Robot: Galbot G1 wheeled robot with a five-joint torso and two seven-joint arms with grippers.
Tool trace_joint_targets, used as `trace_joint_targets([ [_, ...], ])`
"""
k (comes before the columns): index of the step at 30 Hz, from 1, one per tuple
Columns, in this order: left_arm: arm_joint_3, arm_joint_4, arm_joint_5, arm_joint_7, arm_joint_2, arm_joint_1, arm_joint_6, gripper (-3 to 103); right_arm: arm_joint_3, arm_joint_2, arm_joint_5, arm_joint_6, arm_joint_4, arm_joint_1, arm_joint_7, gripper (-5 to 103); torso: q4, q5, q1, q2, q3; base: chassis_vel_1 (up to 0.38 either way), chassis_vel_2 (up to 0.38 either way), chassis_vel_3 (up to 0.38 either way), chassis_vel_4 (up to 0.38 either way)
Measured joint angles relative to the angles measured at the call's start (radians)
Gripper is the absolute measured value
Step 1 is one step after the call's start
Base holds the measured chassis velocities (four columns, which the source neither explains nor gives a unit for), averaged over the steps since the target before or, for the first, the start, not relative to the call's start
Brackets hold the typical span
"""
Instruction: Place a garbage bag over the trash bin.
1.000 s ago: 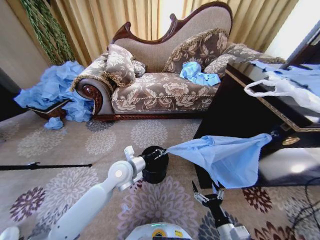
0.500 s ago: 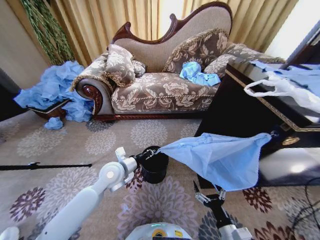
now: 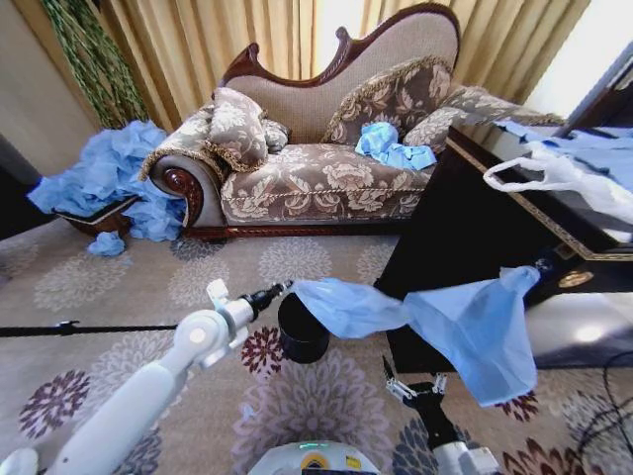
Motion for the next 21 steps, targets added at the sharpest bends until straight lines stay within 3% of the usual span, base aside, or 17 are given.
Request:
trace_joint_targets([
  [8, -0.008, 0.01, -0.09, -0.029, 0.091, -0.08, 0.007, 0, -0.056, -0.116, 0.039, -0.042, 0.012, 0.062, 0.06, 100, 0.0006, -0.0002, 0.0, 0.0, 0.0, 0.0, 0.0, 0.0, 0.0],
  [15, 0.035, -0.01, -0.139, -0.066, 0.116, -0.168, 0.002, 0, -0.117, -0.128, 0.105, -0.043, -0.005, 0.104, 0.062, 100, 0.0001, 0.0, 0.0, 0.0, 0.0, 0.0, 0.0, 0.0, 0.0],
  [19, 0.059, -0.004, -0.198, -0.085, 0.127, -0.227, 0.001, 0, -0.187, -0.134, 0.096, -0.039, -0.039, 0.149, 0.096, 100, 0.0001, -0.0003, 0.0, 0.0, 0.0, 0.0, 0.0, 0.0, 0.0],
  [21, 0.072, -0.003, -0.242, -0.093, 0.145, -0.266, 0.004, 0, -0.262, -0.134, 0.066, -0.038, -0.084, 0.224, 0.156, 100, 0.0002, 0.0, 0.0, 0.0, 0.0, 0.0, 0.0, 0.0, 0.0],
])
